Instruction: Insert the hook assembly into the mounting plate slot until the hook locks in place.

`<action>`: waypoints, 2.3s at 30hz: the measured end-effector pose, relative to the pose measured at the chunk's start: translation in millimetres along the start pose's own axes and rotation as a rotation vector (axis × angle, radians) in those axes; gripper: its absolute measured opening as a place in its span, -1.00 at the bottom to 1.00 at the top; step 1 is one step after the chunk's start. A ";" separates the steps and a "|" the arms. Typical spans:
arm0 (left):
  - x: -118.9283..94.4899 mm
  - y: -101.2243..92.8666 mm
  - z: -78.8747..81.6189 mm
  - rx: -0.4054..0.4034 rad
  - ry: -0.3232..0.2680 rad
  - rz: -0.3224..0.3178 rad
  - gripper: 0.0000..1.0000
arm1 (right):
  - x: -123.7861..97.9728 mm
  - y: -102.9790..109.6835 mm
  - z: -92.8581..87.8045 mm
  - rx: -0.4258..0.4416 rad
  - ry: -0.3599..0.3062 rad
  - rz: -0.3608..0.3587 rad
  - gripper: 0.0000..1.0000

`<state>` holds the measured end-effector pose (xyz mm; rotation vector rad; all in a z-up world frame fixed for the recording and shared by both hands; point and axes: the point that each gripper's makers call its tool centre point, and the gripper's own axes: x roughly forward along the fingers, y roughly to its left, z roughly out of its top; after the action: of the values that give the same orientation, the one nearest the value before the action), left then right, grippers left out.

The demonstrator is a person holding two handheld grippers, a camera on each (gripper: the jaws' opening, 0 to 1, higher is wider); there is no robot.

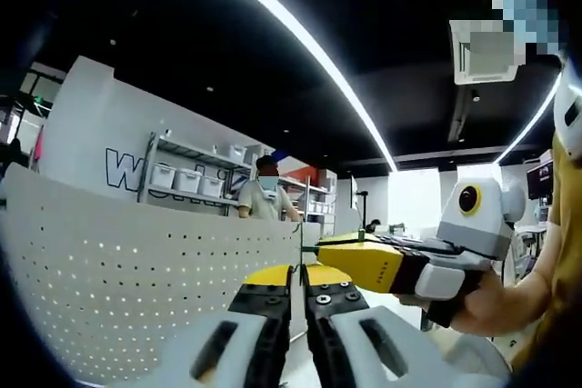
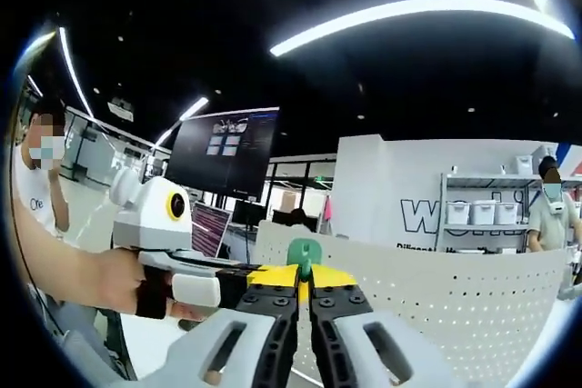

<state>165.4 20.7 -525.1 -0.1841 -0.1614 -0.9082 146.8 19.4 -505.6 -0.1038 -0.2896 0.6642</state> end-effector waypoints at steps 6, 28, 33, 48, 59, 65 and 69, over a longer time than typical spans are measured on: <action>-13.3 18.3 -16.6 0.013 0.058 0.083 -0.97 | 6.8 -11.9 -3.5 -0.002 -0.002 -0.001 -1.00; -39.8 14.6 -65.2 -0.069 0.138 0.114 -0.97 | 63.0 -82.0 -22.6 -0.123 0.049 -0.001 -1.00; -41.3 13.0 -79.7 -0.108 0.161 0.104 -0.97 | 83.0 -90.2 -30.9 -0.154 0.060 0.023 -1.00; -42.1 23.0 -120.9 -0.183 0.246 0.093 -0.98 | 107.8 -123.8 -66.5 -0.140 0.068 -0.094 -1.00; -38.6 25.6 -132.7 -0.210 0.270 0.061 -0.98 | 109.2 -136.4 -79.0 -0.094 0.056 -0.196 -1.00; -39.3 26.6 -139.3 -0.217 0.287 0.061 -0.98 | 110.5 -139.5 -86.6 -0.044 0.056 -0.248 -1.00; -40.2 25.8 -140.3 -0.219 0.291 0.056 -0.98 | 111.4 -142.2 -89.8 -0.019 0.057 -0.272 -1.00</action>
<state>170.1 35.3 -672.6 -0.2559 0.2128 -0.8862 341.1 -23.2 -539.0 -0.0994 -0.2499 0.3879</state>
